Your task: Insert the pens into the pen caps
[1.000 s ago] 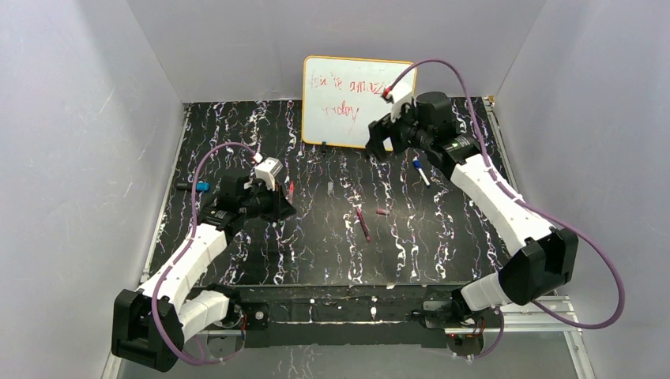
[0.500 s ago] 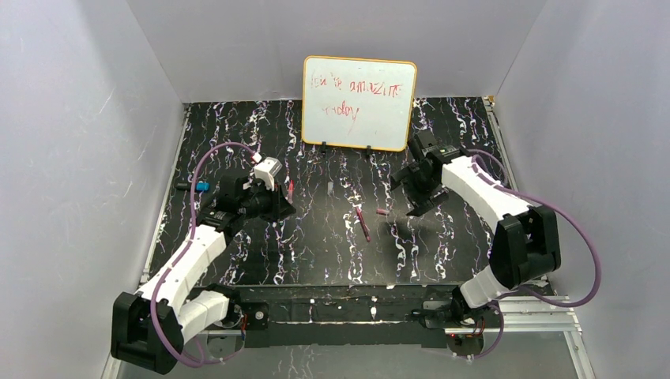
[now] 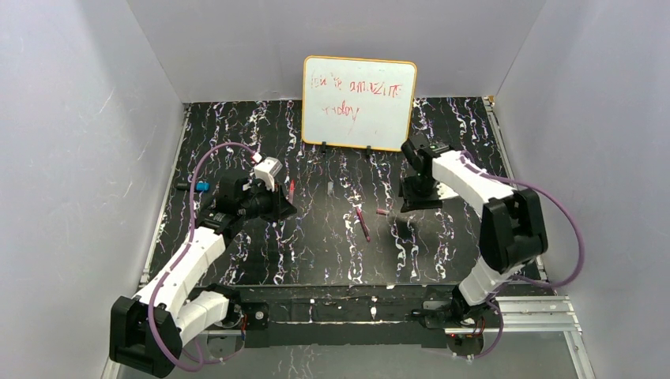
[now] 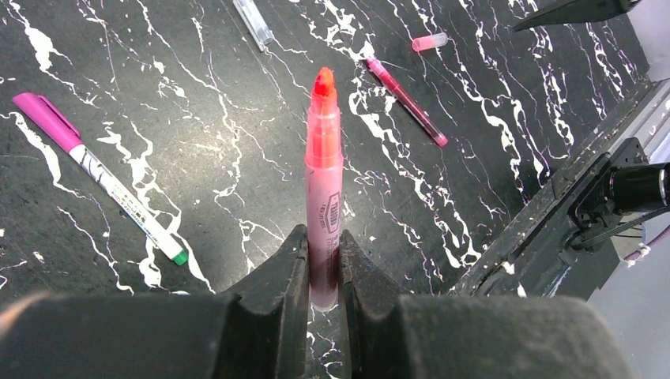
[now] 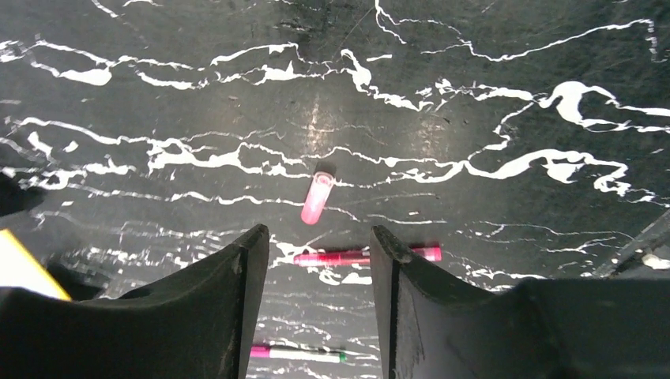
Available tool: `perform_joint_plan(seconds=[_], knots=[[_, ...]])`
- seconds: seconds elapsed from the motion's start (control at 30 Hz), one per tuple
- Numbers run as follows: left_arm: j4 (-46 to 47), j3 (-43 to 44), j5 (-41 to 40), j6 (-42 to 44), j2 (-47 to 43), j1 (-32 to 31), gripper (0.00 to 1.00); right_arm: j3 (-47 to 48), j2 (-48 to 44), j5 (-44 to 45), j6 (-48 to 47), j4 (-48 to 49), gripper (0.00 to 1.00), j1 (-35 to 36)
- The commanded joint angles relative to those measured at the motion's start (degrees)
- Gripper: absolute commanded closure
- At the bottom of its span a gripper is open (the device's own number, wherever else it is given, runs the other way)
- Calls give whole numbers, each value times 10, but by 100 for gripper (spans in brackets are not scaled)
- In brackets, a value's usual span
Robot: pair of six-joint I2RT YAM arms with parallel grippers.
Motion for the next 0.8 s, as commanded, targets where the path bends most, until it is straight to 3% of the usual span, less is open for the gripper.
perform_joint_plan(seconds=[0.0, 0.77], knots=[[-5, 19, 12, -1, -18, -5, 100, 33, 43, 1, 56, 4, 41, 19], [-13, 19, -1, 1, -11, -8, 100, -36, 114, -11, 85, 111, 53, 40]])
